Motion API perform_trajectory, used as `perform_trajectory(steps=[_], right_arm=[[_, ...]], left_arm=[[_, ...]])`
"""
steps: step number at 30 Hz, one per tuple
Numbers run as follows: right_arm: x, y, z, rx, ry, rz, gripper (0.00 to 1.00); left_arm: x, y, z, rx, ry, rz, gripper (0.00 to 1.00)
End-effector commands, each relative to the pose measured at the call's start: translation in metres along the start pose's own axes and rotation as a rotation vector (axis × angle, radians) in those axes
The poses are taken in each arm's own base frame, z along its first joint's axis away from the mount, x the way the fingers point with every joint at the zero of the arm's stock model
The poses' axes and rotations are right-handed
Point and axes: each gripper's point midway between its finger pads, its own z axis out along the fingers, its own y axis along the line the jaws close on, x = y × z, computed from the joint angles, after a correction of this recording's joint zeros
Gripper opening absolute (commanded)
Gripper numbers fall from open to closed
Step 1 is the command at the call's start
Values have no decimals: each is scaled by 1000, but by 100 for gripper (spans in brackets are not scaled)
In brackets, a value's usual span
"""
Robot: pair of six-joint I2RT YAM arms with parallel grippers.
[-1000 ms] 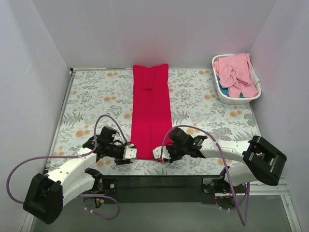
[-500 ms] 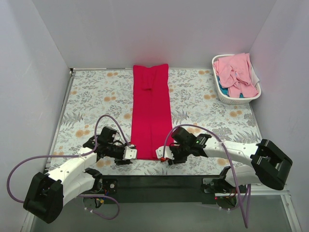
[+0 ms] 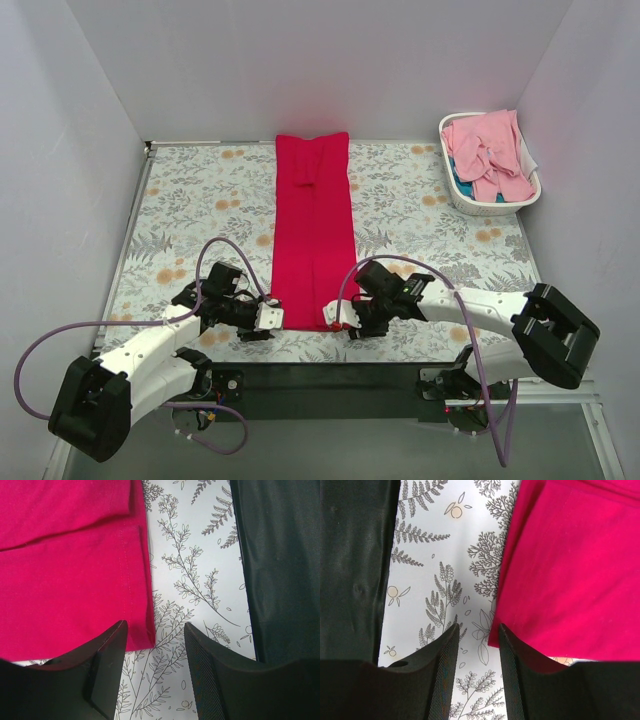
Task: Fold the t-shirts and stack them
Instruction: Fold the tshirt
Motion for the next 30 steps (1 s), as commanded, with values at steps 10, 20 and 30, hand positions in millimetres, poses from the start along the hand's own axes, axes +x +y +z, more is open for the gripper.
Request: perform_trajectory(steps=[10, 20, 30], right_arm=[[-31, -17, -12, 8, -59, -9, 44], [5, -18, 10, -5, 30, 21, 47], [23, -14, 23, -38, 86, 59, 33]], left_arm=[[-9, 5, -1, -3, -24, 33, 48], [-10, 5, -2, -10, -22, 19, 49], [-15, 16, -7, -29, -5, 9, 49]])
